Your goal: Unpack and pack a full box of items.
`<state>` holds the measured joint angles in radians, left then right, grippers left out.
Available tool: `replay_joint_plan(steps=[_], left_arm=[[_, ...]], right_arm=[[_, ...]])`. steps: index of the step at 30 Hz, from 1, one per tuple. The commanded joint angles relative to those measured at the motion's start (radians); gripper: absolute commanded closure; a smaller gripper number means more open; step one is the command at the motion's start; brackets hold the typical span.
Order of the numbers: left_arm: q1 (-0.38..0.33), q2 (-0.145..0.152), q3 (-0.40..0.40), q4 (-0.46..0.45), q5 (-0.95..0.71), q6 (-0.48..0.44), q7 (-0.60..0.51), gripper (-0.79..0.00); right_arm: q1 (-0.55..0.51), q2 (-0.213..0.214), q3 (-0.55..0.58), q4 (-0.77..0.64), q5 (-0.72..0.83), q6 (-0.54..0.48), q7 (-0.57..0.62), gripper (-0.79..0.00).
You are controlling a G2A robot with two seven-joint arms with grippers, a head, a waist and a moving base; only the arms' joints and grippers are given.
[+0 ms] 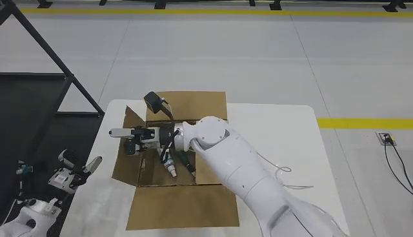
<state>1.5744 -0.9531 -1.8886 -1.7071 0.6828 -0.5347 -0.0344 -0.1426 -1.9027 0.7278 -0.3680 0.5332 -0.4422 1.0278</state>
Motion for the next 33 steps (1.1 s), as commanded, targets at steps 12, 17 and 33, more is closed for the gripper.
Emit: replay_joint_plan(steps=[12,17,33], left_arm=[[0.165,-0.015,-0.096,-0.18,-0.002,-0.056,0.055,-0.785],[0.156,-0.018,-0.068,-0.195,0.041,-0.004,0.016,-0.785],[0.046,-0.021,0.011,-0.06,0.117,0.09,-0.112,-0.785]], right_arm=[[-0.019,-0.069,-0.028,0.059,-0.033,-0.011,-0.076,-0.785],[-0.006,-0.082,-0.027,0.093,-0.052,-0.015,-0.094,-0.785],[0.018,-0.069,0.047,0.081,-0.029,-0.215,-0.032,-0.785]])
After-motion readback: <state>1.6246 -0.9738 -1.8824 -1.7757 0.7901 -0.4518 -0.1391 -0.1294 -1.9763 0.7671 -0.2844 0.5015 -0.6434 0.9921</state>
